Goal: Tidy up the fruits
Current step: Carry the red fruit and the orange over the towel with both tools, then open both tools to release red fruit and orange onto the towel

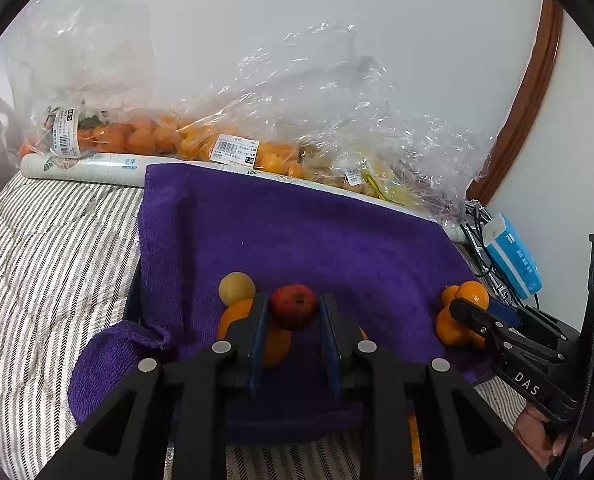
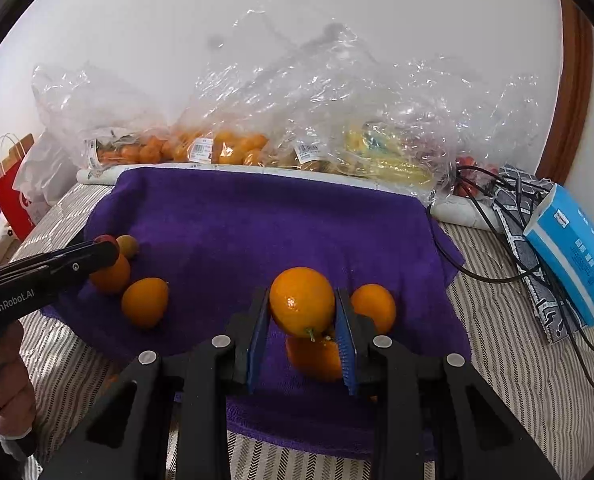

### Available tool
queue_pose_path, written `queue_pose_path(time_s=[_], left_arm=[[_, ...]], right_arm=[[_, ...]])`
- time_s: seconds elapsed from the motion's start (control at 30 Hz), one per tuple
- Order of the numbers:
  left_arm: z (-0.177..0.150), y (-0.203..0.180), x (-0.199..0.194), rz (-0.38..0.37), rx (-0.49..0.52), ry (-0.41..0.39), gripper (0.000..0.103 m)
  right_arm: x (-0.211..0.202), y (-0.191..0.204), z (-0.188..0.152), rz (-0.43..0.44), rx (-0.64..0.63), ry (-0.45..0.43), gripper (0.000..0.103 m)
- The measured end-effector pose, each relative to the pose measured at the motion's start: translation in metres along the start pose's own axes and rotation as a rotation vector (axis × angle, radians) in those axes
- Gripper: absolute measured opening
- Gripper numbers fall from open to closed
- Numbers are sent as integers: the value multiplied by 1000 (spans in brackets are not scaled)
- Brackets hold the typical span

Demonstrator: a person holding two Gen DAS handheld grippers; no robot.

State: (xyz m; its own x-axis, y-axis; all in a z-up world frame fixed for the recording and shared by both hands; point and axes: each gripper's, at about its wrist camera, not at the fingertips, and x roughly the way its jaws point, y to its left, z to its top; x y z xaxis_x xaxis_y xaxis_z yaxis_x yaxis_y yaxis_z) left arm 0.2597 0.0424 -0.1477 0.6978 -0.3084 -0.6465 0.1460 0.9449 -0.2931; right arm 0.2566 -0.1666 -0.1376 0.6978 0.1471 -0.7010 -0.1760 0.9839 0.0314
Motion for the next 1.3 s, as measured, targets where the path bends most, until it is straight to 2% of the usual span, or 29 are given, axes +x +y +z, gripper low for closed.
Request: queue_pose_path(time_s=[0.23,0.33,0.5,0.87,1.3], left_arm=[[1,0,0,-1,1,0,25],[1,1,-1,-10,0,-1,31],[1,0,-2,-9,8,-3,34],[2,3,-5,-23,-23,-12,42],[0,0,-6,-5,-17,-15,44]], right_arm=[[0,0,0,-3,-1,-1,32],[0,0,0,-4,-4,-1,32],[0,1,0,-3,-3,-1,32],[-5,-1,2,45,8,-20,45],[-16,-6,5,54,50,-58,46]])
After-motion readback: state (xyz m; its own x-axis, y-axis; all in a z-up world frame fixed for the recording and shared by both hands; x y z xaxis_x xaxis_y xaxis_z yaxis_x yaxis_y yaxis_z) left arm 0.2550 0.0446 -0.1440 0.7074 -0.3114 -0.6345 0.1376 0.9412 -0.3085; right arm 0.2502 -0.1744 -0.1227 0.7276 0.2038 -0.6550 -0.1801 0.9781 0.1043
